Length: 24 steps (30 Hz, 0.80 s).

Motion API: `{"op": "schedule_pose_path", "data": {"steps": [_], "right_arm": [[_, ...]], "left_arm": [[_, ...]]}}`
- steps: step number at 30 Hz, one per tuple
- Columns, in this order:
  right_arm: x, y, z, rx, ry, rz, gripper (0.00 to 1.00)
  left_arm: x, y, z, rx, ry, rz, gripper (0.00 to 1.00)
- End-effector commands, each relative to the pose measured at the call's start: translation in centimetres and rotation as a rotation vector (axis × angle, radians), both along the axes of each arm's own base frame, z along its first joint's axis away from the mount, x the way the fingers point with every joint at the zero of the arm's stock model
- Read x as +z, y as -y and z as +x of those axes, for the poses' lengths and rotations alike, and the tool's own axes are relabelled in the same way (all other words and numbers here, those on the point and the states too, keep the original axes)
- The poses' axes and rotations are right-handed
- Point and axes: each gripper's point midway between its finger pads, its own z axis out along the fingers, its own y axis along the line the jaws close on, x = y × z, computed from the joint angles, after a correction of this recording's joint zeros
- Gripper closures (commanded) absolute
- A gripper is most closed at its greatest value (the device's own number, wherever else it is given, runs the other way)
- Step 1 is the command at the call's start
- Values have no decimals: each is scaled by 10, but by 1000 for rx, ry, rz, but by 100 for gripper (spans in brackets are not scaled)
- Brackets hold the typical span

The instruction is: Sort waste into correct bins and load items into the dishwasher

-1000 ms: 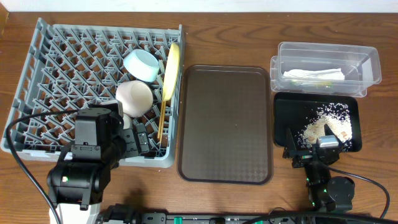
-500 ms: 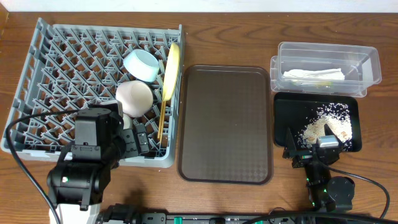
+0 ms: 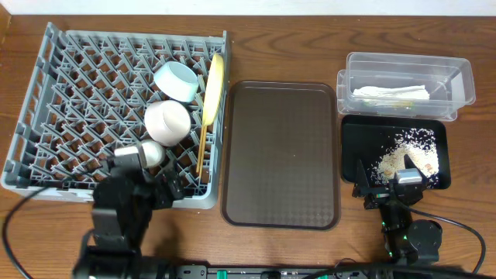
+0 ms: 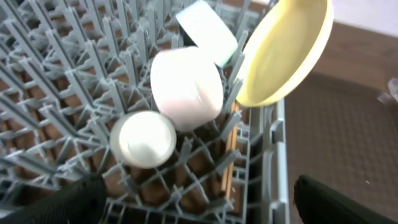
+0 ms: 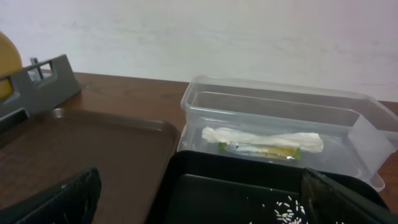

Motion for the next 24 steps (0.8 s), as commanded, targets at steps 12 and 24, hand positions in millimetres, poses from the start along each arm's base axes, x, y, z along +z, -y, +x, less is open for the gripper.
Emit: {"op": "schedule_pose_path", "data": {"steps": [12, 24], "right_arm": [[0, -4, -1, 18, 2, -17, 1], [0, -4, -1, 18, 2, -17, 1]], "left_arm": [[-29, -3, 19, 22, 391, -21, 2], [-19, -16, 25, 51, 572, 59, 2]]}}
